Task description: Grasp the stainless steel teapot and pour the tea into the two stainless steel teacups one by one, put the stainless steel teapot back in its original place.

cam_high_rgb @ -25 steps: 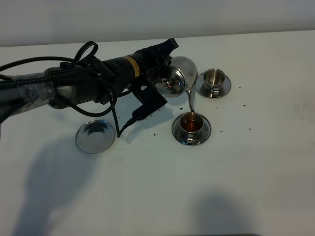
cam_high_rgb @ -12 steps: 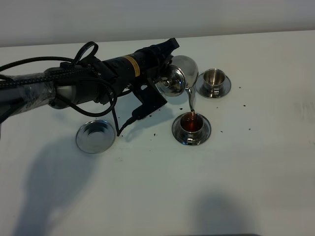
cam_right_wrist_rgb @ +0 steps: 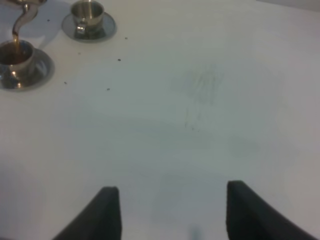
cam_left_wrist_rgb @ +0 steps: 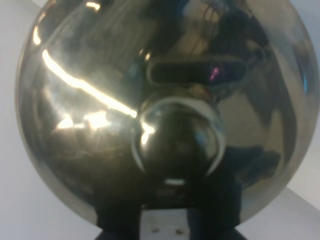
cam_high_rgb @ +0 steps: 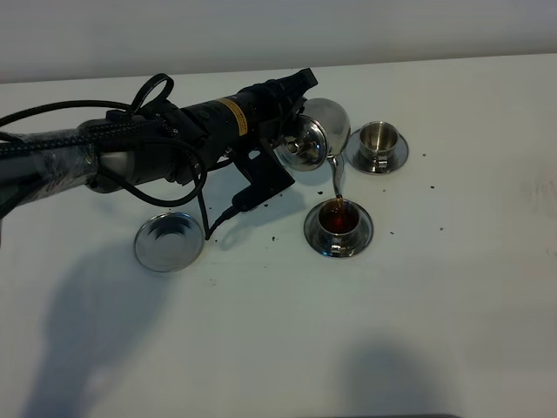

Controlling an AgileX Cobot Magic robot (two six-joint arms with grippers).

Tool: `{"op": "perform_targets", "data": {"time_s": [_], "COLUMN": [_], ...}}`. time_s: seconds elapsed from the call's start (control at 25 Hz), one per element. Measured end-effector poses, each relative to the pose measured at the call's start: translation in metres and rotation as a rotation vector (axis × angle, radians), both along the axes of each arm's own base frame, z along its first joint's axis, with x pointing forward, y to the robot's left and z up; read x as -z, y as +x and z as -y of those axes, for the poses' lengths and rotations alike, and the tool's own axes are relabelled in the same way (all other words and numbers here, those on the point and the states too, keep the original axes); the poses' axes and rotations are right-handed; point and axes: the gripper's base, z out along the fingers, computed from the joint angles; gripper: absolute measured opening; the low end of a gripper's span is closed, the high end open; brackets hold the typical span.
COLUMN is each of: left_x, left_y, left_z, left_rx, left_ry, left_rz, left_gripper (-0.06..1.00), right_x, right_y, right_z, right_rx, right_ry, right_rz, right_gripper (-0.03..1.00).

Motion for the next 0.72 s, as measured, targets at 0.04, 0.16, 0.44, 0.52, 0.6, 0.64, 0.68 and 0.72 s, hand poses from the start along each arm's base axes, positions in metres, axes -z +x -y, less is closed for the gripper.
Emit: {"op": "perform_targets", "data": {"time_s": [0.04,0.16,0.44,0.52,0.6,0.64,0.68,0.72], "left_x": [0.0000,0.0000,0.0001,0.0002,0.0010,0.0016,0.0025,0.0037], "left_y": [0.0000,0.0000,0.0000,0.0000,-0.0001,-0.0001,-0.0002,-0.0004], "left_z": [0.0000,0.0000,-0.0001,-0.0001,-0.0007,-0.0011,-0.0018,-0.0026], "left_rx": [0.000,-0.001,-0.001,-0.001,-0.010,-0.020,-0.034,-0.054], "left_ry": [0.000,-0.001,0.001,0.001,0.001,-0.005,-0.014,-0.026], "left_rz": [0.000,0.000,-0.002,-0.002,-0.014,-0.028,-0.047,-0.073], "left_gripper": [0.22,0.22,0.22,0.22,0.22,0.22,0.22,0.22], "right_x": [0.0000,0.0000,0.0000,0.0000,0.0000,0.0000,0.0000,0.0000], "right_y": [0.0000,0.0000,0.0000,0.0000,0.0000,0.0000,0.0000,0.0000], "right_z": [0.0000,0.0000,0.0000,0.0000,0.0000,0.0000,0.0000,0.0000], "right_rx": [0.000,0.000,0.000,0.000,0.000,0.000,0.000,0.000], "right_ry": [0.000,0.000,0.000,0.000,0.000,0.000,0.000,0.000], "right_rz": [0.000,0.000,0.000,0.000,0.000,0.000,0.000,0.000], "right_gripper": [0.46,0.46,0.46,0.46,0.46,0.46,0.46,0.46]}}
